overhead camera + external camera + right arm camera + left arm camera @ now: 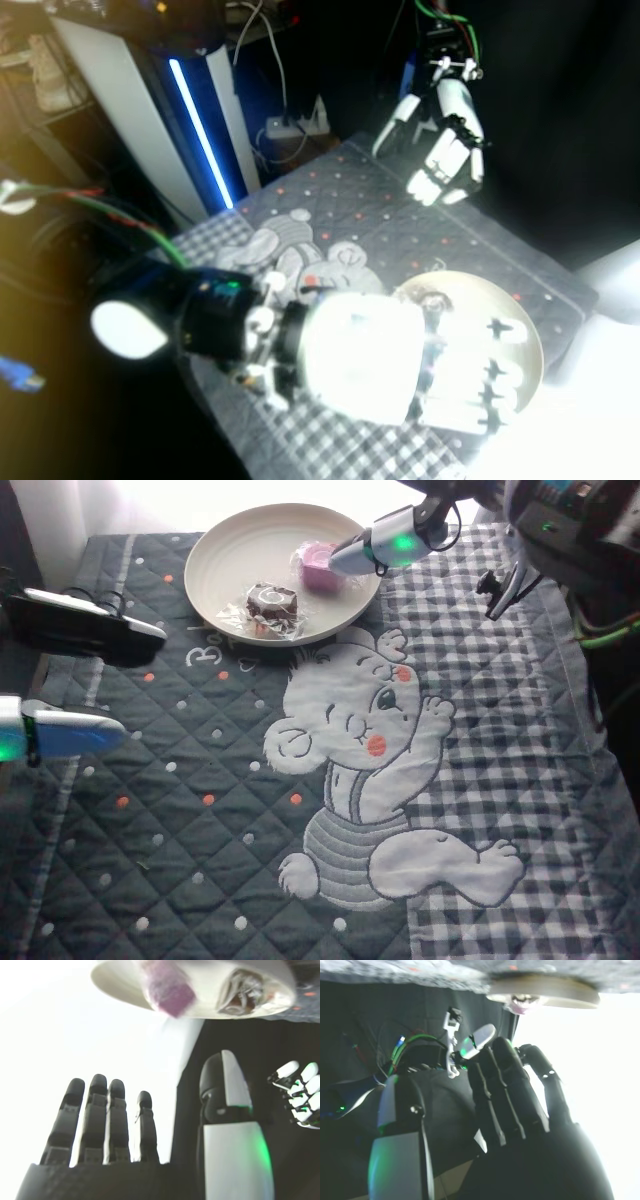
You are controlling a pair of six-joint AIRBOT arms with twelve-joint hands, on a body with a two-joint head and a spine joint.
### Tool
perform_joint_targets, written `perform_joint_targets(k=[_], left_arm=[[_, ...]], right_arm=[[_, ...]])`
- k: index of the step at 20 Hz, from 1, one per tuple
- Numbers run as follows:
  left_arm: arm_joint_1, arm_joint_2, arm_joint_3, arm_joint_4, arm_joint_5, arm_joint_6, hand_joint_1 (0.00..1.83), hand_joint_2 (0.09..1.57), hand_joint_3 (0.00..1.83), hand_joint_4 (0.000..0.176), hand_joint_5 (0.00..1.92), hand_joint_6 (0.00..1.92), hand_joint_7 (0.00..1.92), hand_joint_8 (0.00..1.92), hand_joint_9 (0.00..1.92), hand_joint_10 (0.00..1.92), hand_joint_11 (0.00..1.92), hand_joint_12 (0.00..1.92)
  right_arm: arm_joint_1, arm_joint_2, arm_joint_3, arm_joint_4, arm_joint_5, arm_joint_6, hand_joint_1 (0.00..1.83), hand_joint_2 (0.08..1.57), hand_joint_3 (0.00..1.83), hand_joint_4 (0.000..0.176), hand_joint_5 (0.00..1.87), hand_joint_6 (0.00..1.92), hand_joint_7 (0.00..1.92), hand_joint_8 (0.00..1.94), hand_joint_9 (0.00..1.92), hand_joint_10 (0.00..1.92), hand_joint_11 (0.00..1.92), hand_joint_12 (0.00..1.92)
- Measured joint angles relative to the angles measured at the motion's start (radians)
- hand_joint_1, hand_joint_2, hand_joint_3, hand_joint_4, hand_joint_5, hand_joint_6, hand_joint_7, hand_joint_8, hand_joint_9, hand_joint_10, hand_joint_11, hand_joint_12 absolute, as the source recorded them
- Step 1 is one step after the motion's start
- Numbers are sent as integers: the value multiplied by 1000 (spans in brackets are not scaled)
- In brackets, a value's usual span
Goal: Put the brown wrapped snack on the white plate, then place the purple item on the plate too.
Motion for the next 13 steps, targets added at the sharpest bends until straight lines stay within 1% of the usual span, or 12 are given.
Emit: perform_joint_targets(k=[1, 2, 3, 4, 5, 6, 7, 8, 10, 11, 12, 13], left_arm=[[14, 14, -11, -18, -28, 0, 918, 980, 1, 0, 775, 0, 799, 0, 783, 0, 248, 1188], [23, 24, -21, -32, -49, 2, 886, 997, 2, 0, 745, 0, 782, 0, 765, 0, 217, 1220], [42, 39, -38, -58, -85, 11, 861, 1015, 8, 0, 717, 0, 769, 0, 753, 0, 209, 1225], [67, 52, -55, -79, -130, 17, 926, 970, 0, 0, 739, 5, 795, 8, 804, 22, 288, 1235], [94, 58, -63, -97, -166, 21, 952, 946, 0, 0, 740, 3, 782, 2, 799, 20, 302, 1200], [125, 58, -68, -117, -199, 21, 964, 945, 0, 0, 708, 0, 751, 0, 772, 8, 279, 1212], [147, 58, -76, -143, -208, 27, 979, 945, 0, 0, 686, 0, 731, 0, 765, 5, 275, 1215], [148, 58, -77, -147, -208, 28, 937, 963, 2, 0, 632, 0, 680, 0, 715, 0, 228, 1153], [147, 58, -84, -153, -243, 29, 846, 1000, 9, 0, 497, 0, 528, 0, 520, 0, 22, 1103], [147, 58, -90, -153, -274, 27, 818, 995, 5, 0, 440, 0, 474, 0, 464, 0, 4, 1097], [149, 58, -95, -148, -301, 27, 763, 995, 4, 0, 346, 0, 353, 0, 326, 0, 0, 940], [157, 58, -103, -161, -323, 27, 763, 995, 4, 0, 346, 0, 353, 0, 326, 0, 0, 940]], right_arm=[[0, 35, -49, 9, 28, 0, 1021, 949, 0, 109, 260, 3, 284, 0, 314, 11, 0, 759], [0, 68, -89, 7, 52, 0, 993, 942, 0, 117, 263, 3, 250, 0, 312, 10, 0, 728], [0, 122, -144, 6, 98, 0, 963, 938, 0, 115, 261, 1, 258, 3, 320, 9, 0, 749], [-5, 170, -200, 19, 144, -18, 970, 945, 1, 139, 278, 5, 290, 9, 323, 6, 0, 705], [-29, 207, -235, 67, 201, -61, 955, 953, 4, 134, 288, 7, 309, 13, 326, 6, 1, 692], [-72, 241, -267, 133, 269, -78, 929, 970, 0, 116, 296, 1, 326, 2, 326, 1, 29, 636], [-154, 286, -305, 206, 348, -86, 907, 978, 1, 116, 290, 0, 321, 0, 314, 0, 18, 615], [-214, 322, -340, 245, 373, -88, 981, 957, 1, 102, 289, 0, 332, 0, 342, 2, 3, 676], [-302, 376, -406, 304, 449, -91, 1037, 980, 7, 71, 280, 0, 311, 1, 329, 2, 0, 651], [-360, 402, -444, 361, 543, -97, 1022, 991, 7, 77, 282, 1, 320, 3, 321, 0, 0, 599], [-420, 425, -475, 413, 632, -115, 1013, 985, 2, 74, 299, 5, 348, 9, 346, 8, 0, 617], [-476, 436, -497, 467, 696, -116, 1013, 985, 2, 74, 299, 5, 348, 9, 346, 8, 0, 617]])
